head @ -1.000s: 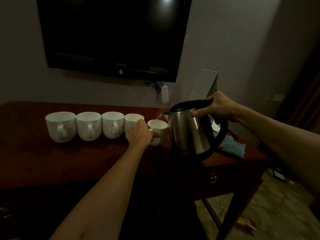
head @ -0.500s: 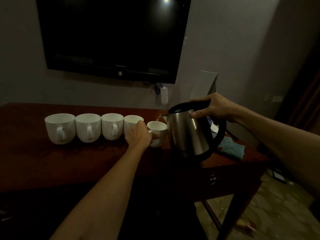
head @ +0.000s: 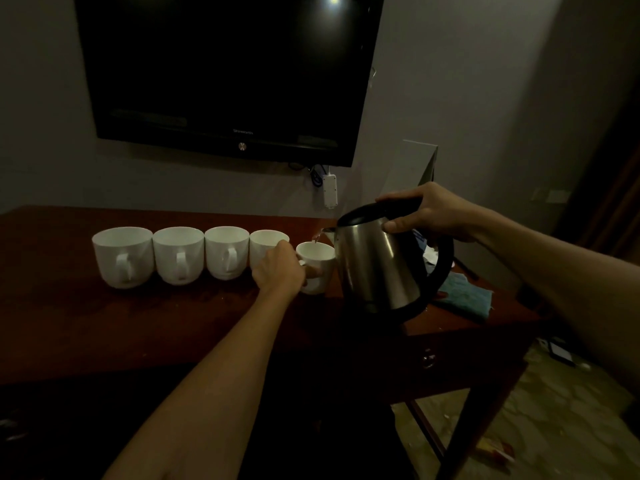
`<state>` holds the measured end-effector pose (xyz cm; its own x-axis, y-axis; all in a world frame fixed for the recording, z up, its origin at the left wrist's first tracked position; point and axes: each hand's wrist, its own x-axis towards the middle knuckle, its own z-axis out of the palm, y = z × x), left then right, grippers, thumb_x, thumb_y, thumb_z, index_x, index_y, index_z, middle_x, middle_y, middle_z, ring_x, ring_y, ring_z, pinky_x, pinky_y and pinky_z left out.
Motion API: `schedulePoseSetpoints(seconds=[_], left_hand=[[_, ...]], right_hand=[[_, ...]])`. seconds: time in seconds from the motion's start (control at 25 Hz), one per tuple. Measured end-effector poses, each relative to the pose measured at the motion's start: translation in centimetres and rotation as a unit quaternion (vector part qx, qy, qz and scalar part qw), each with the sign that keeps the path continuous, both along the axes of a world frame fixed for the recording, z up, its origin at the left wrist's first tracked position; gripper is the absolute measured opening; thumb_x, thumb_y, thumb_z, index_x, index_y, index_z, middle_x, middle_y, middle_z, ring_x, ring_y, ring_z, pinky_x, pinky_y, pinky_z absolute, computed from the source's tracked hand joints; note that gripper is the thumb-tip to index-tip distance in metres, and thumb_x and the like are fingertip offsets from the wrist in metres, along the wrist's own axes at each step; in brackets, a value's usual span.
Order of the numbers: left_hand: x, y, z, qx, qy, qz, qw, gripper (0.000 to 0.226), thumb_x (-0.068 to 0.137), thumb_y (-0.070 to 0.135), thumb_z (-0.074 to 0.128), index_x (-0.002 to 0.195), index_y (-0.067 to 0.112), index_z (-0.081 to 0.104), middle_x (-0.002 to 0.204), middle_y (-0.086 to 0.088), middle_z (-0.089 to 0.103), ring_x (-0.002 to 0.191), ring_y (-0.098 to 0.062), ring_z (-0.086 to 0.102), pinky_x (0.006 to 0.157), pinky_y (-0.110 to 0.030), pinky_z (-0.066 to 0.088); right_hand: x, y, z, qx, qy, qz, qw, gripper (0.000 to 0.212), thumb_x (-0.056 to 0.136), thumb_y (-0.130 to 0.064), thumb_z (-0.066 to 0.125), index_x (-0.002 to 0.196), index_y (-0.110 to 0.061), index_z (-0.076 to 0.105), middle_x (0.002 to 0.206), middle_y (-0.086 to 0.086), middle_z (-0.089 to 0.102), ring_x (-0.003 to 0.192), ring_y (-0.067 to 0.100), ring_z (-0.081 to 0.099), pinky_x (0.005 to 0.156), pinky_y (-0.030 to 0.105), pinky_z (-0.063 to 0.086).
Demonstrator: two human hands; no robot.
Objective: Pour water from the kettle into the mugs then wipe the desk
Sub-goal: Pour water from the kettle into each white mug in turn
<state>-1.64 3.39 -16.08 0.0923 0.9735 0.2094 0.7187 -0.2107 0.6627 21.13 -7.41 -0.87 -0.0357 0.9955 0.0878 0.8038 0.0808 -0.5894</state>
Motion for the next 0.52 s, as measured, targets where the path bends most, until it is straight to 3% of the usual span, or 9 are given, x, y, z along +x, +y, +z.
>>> schedulePoseSetpoints(seconds=[0.08,0.16,0.24,0.36,0.52], left_hand=[[0.02,0.11,-0.02,0.000,-0.001,0.000,1.000,0.057,0.074,0.049,0.082,0.113,0.015,0.059,0.104,-0.004,0.067,0.096,-0.021,0.062,0.071,-0.036,0.047],[0.01,0.18,-0.12,0.005,0.004,0.002,1.000,0.050,0.078,0.046,0.081,0.109,0.015,0.058,0.103,-0.003,0.067,0.094,-0.020,0.062,0.067,-0.034,0.046],[-0.01,0.19,-0.19,0.012,0.004,0.003,1.000,0.048,0.078,0.046,0.081,0.108,0.015,0.059,0.102,-0.003,0.067,0.093,-0.020,0.061,0.064,-0.033,0.043],[0.05,0.16,-0.26,0.015,0.010,0.007,1.000,0.047,0.079,0.045,0.081,0.109,0.016,0.059,0.102,-0.002,0.067,0.093,-0.019,0.061,0.063,-0.032,0.041],[0.11,-0.02,-0.17,0.024,0.012,0.020,0.999,0.038,0.086,0.041,0.076,0.108,0.016,0.057,0.103,0.000,0.064,0.089,-0.016,0.055,0.064,-0.031,0.040]], right_hand=[[-0.20,0.10,0.04,0.002,-0.005,-0.004,1.000,0.068,0.072,-0.034,0.076,0.136,-0.033,0.055,0.123,0.002,0.064,0.095,0.041,0.064,0.076,0.049,0.056],[-0.29,0.23,-0.03,0.000,0.001,0.001,1.000,0.070,0.068,-0.037,0.076,0.135,-0.033,0.056,0.118,0.000,0.065,0.105,0.049,0.060,0.085,0.054,0.053],[-0.19,0.32,-0.08,0.000,0.004,0.005,1.000,0.068,0.068,-0.037,0.076,0.133,-0.035,0.057,0.120,0.000,0.065,0.102,0.045,0.062,0.085,0.050,0.054],[0.00,0.21,-0.02,-0.002,0.008,0.005,1.000,0.067,0.068,-0.036,0.076,0.132,-0.035,0.057,0.125,0.002,0.064,0.090,0.027,0.066,0.071,0.037,0.058],[0.01,0.30,0.00,-0.004,0.007,0.011,1.000,0.059,0.068,-0.037,0.075,0.124,-0.042,0.057,0.123,0.002,0.064,0.101,0.030,0.064,0.086,0.049,0.058]])
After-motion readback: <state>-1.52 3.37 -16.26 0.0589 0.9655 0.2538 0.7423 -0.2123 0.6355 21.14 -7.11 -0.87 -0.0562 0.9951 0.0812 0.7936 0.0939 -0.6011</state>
